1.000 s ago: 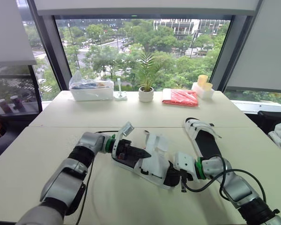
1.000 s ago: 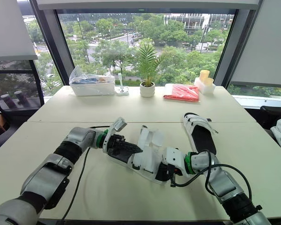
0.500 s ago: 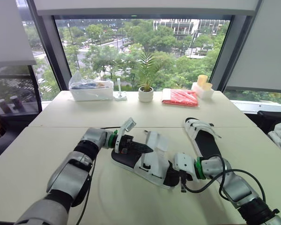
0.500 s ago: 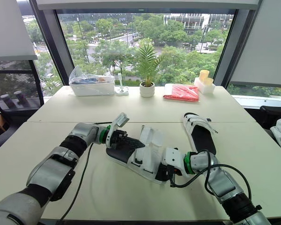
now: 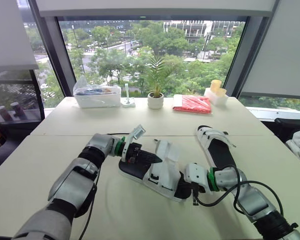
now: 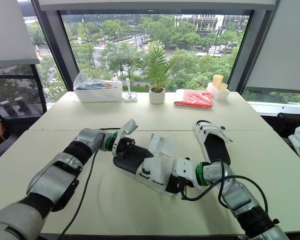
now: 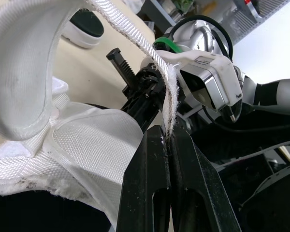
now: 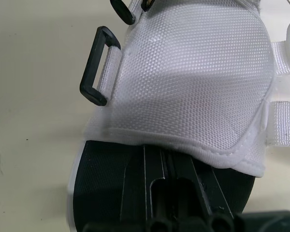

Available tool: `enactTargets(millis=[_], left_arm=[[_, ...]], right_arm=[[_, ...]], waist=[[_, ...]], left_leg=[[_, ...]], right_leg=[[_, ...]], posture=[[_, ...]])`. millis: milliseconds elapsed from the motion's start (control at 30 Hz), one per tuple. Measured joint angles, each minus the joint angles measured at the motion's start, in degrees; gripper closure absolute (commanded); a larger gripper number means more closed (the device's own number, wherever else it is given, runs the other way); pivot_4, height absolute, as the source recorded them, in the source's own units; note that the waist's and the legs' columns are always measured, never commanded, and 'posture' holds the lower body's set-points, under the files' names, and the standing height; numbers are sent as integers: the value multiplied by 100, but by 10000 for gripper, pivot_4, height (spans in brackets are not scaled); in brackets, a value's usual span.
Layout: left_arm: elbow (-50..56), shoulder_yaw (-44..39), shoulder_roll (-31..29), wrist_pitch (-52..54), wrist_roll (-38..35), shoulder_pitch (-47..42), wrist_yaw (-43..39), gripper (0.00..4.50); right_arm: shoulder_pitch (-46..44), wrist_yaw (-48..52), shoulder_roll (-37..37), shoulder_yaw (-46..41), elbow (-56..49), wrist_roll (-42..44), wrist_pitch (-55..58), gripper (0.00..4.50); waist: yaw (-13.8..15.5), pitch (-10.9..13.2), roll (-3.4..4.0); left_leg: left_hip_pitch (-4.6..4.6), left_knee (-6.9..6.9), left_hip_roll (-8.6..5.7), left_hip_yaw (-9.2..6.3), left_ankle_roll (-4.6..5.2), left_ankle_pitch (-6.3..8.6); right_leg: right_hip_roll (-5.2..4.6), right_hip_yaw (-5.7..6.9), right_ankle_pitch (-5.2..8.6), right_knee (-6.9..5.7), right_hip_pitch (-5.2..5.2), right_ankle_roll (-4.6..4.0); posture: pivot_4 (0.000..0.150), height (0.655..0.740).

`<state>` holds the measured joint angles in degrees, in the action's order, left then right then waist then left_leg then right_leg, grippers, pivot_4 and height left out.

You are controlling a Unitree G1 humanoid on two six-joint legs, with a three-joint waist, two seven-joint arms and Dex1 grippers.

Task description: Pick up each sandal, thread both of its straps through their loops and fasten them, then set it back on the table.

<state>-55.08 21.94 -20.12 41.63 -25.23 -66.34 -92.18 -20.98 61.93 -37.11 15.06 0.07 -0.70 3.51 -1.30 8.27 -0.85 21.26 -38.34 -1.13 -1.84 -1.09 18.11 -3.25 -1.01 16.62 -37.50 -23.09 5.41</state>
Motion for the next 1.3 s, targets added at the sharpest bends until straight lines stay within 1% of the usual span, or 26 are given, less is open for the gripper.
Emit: enactTargets(millis=[333,667,967,1300], left_arm=[[-6,286,-94,-94,-196,-48,0,44756],[123,436,-176,86,-540,-57,0,44756],[183,632,-245,108,-625,-72,0,44756],[191,708,-240,-159,-626,22,0,44756]], right_arm=[[1,-18,4,8,-5,-24,-11,45000],[0,-26,4,14,-6,-29,-14,45000],[-13,-26,4,25,9,-63,-60,45000],[-11,-26,4,27,4,-74,-66,45000]], waist=[[-1,0,0],[-3,0,0],[-3,0,0],[-2,0,0]], left_leg=[[0,-1,1,0,0,0],[0,-1,1,0,0,0],[0,-3,1,-1,0,0],[0,-4,1,-1,0,0]], right_leg=[[0,-1,0,-1,0,0],[1,-1,0,-2,0,0],[2,-2,0,-3,0,0],[2,-2,0,-5,0,0]], posture=[[1500,7400],[1500,7400],[1500,7400],[1500,7400]])
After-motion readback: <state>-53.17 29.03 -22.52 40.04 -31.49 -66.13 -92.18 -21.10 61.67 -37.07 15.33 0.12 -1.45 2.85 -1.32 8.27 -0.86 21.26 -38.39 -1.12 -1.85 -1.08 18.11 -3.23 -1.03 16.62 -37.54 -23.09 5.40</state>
